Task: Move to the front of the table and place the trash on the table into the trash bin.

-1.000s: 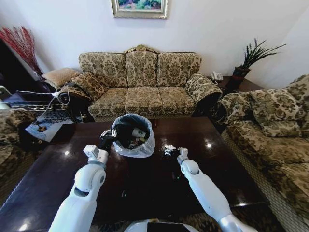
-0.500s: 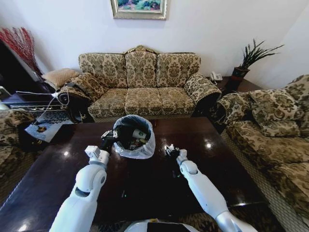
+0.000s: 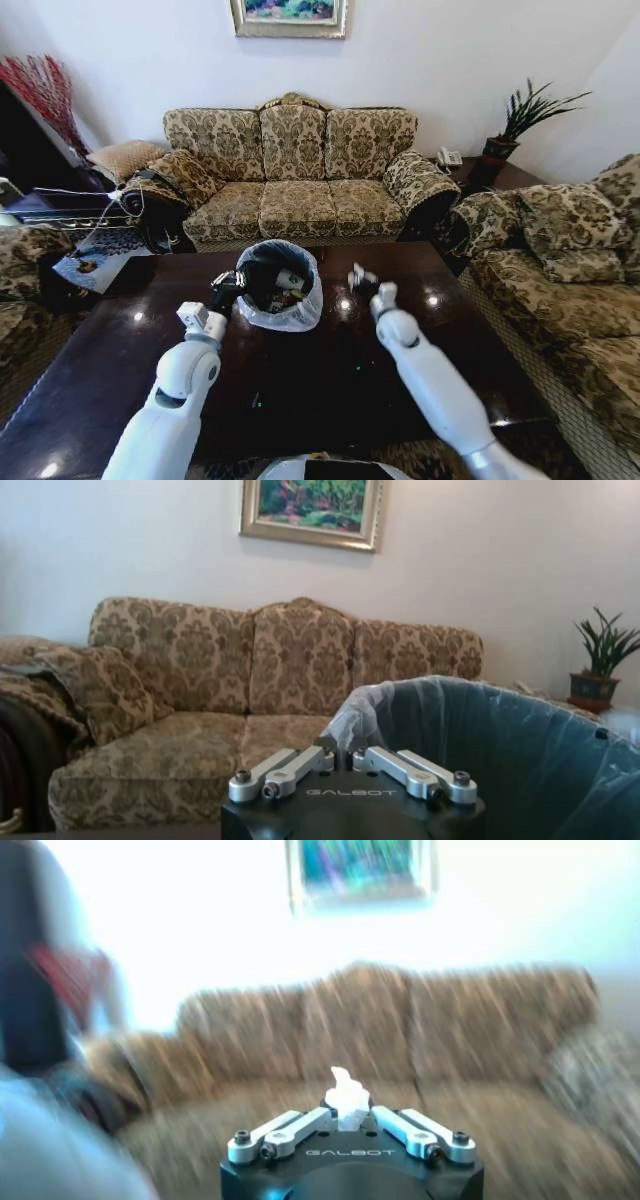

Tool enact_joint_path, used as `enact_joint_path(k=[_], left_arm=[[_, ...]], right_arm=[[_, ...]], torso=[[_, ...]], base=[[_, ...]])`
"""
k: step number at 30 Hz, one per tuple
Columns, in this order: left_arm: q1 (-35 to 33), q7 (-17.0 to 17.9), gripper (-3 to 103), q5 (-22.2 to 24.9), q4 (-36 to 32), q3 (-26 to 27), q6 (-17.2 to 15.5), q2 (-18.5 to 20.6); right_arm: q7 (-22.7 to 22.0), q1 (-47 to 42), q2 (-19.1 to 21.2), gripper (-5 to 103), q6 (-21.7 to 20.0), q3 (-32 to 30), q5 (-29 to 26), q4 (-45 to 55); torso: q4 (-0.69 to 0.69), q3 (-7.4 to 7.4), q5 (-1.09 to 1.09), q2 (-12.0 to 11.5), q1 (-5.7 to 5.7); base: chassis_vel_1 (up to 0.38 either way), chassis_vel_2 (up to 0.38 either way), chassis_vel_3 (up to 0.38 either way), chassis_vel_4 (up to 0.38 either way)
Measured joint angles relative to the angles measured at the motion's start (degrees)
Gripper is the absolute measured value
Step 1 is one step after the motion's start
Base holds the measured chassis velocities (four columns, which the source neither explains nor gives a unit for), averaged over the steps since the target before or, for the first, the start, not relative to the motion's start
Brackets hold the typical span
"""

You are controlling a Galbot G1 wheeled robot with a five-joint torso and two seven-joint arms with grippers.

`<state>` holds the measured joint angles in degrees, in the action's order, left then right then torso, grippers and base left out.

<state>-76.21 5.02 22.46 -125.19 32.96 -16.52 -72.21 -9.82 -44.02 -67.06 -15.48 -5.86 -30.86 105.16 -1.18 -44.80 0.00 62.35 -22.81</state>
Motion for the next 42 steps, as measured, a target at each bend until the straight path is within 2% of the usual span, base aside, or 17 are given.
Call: enact_joint_path(k=[4,8,10,12,15,17,18,22,24,26,29,31,32,35,38,39,42], left_arm=[[0.4,0.0,3,0.0,1.0,-0.8,-0.3,-0.1],[0.5,0.0,3,0.0,1.3,-1.1,-0.7,-0.3],[0.5,0.0,3,0.0,1.3,-1.1,-0.8,-0.3],[0.7,0.1,3,0.0,1.3,-1.1,-1.1,-0.1],[1.1,0.1,3,-0.1,1.6,-1.3,-1.3,0.0],[1.4,0.1,3,-0.2,1.7,-1.5,-1.6,0.0],[1.4,0.1,3,-0.2,1.7,-1.5,-1.6,0.0],[1.4,0.1,3,-0.5,1.6,-1.7,-1.8,-0.3],[1.3,0.0,3,-0.5,1.6,-1.7,-1.8,-0.3],[1.2,-0.1,3,-0.6,1.5,-1.7,-1.9,-0.4],[1.2,-0.1,3,-0.6,1.3,-1.7,-2.0,-0.5],[1.1,-0.2,3,-0.6,1.2,-1.6,-2.0,-0.5],[1.1,-0.2,3,-0.6,1.2,-1.6,-2.0,-0.5],[1.1,-0.2,3,-0.6,1.2,-1.6,-2.0,-0.5],[1.1,-0.2,3,-0.6,1.2,-1.6,-2.0,-0.5],[1.2,-0.3,3,-0.6,1.2,-1.6,-2.0,-0.4],[1.1,-0.3,3,-0.6,1.2,-1.6,-2.0,-0.4]], right_arm=[[0.0,5.9,3.2,0,-3.5,3.2,-6.7,9.3],[0.7,7.8,6.0,0,-6.3,6.8,-11.8,14.6],[1.4,7.9,6.8,0,-7.5,8.0,-12.5,15.9],[4.9,7.3,9.8,0,-9.7,11.6,-12.0,18.2],[6.2,7.2,11.4,-2,-10.3,14.6,-11.0,18.4],[6.6,8.1,11.9,8,-10.2,16.8,-10.2,17.5],[6.6,8.1,11.9,8,-10.2,16.8,-10.2,17.5],[6.0,12.0,10.8,31,-10.1,20.6,-11.0,15.7],[6.0,12.6,10.7,31,-10.1,21.0,-11.1,15.5],[6.0,14.7,10.3,41,-10.3,22.7,-11.5,14.8],[6.0,15.7,10.0,46,-10.4,23.6,-11.7,14.3],[6.0,16.4,9.7,58,-10.5,24.5,-11.7,13.9],[6.0,16.4,9.7,58,-10.5,24.5,-11.7,13.9],[6.1,16.6,9.4,74,-10.4,25.2,-11.6,13.4],[5.9,16.8,8.9,79,-10.3,25.3,-11.5,12.9],[5.8,17.1,8.7,89,-10.2,25.3,-11.5,12.6],[5.7,17.4,8.4,94,-10.1,25.1,-11.5,12.2]], torso=[[-0.01,0.00,0.00,0.0,0.00],[-0.01,0.00,-0.01,0.0,0.00],[-0.01,0.00,-0.01,0.0,0.00],[0.01,0.01,0.01,0.0,0.02],[0.01,0.01,0.00,0.0,0.02],[0.01,0.01,0.00,0.0,0.01],[0.01,0.01,0.00,0.0,0.01],[0.00,0.01,0.00,0.0,0.01],[0.00,0.00,0.00,0.0,0.01],[-0.01,0.00,-0.01,0.0,0.01],[-0.01,0.01,-0.01,0.0,0.01],[0.00,0.00,0.00,0.0,0.01],[0.00,0.00,0.00,0.0,0.01],[0.00,0.01,-0.01,0.0,0.01],[0.00,0.00,0.00,0.0,0.01],[0.00,0.00,0.00,0.0,0.01],[0.00,0.00,0.00,0.0,0.01]], base=[[0.000,0.000,0.000,0.000],[0.000,0.000,0.000,0.000],[0.000,0.000,0.000,0.000],[0.000,0.000,0.000,0.000],[0.000,0.000,0.000,0.000],[0.000,0.000,0.000,0.000],[0.000,0.000,0.000,0.000],[0.000,0.000,0.000,0.000],[0.000,0.000,0.000,0.000],[0.000,0.000,0.000,0.000],[0.000,0.000,0.000,0.000],[0.000,0.000,0.000,0.000],[0.000,0.000,0.000,0.000],[0.000,0.000,0.000,0.000],[0.000,0.000,0.000,0.000],[0.000,0.000,0.000,0.000],[0.000,0.000,0.000,0.000]])
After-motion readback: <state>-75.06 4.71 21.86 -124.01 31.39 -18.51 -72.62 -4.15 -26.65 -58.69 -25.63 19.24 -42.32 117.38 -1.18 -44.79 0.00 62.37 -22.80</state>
